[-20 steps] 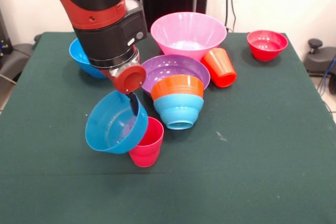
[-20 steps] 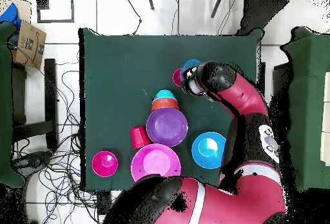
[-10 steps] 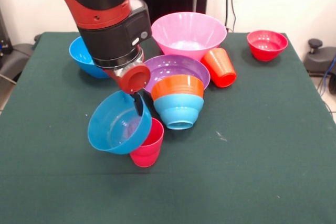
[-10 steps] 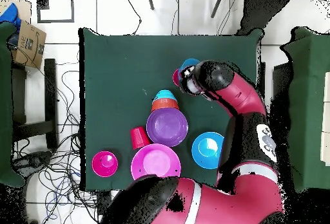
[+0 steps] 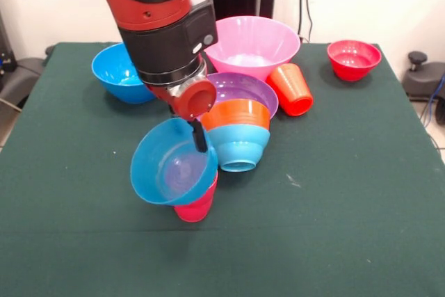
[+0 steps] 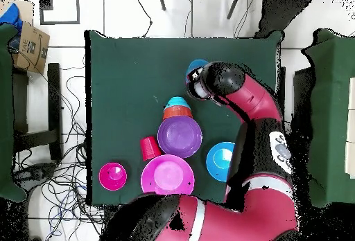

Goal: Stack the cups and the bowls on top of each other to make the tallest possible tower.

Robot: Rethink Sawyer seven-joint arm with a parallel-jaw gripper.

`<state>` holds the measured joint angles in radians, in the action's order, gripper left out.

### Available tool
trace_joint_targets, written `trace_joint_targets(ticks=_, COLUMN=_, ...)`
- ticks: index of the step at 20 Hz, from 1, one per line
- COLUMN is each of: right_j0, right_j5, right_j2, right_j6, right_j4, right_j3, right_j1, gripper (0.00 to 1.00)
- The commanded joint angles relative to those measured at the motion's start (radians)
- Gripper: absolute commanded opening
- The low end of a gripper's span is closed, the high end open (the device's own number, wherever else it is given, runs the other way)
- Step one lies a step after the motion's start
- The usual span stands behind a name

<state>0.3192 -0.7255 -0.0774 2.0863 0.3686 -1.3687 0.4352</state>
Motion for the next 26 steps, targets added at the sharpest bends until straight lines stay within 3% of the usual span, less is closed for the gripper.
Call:
trace_joint_targets(ticks=1, right_j0=-0.046, right_j5=-0.051, right_j2=0.045, right_j6=0.23, right_j4=0.044, right_j3=-0.023, right_j1=-0.007, gripper=1.0)
trace_joint_targets(ticks=16, right_j0=-0.046, right_j5=0.079, right_j2=0.043, right_j6=0.163, right_j4=0.04, right_j3=-0.091, right_j1=-0.055, gripper=1.0)
trace_joint_targets(ticks=26, right_j0=-0.045, right_j5=0.1, right_j2=0.039, right_j6=0.145, right_j4=0.029, right_j3=-0.054, right_j1=-0.1, gripper=1.0)
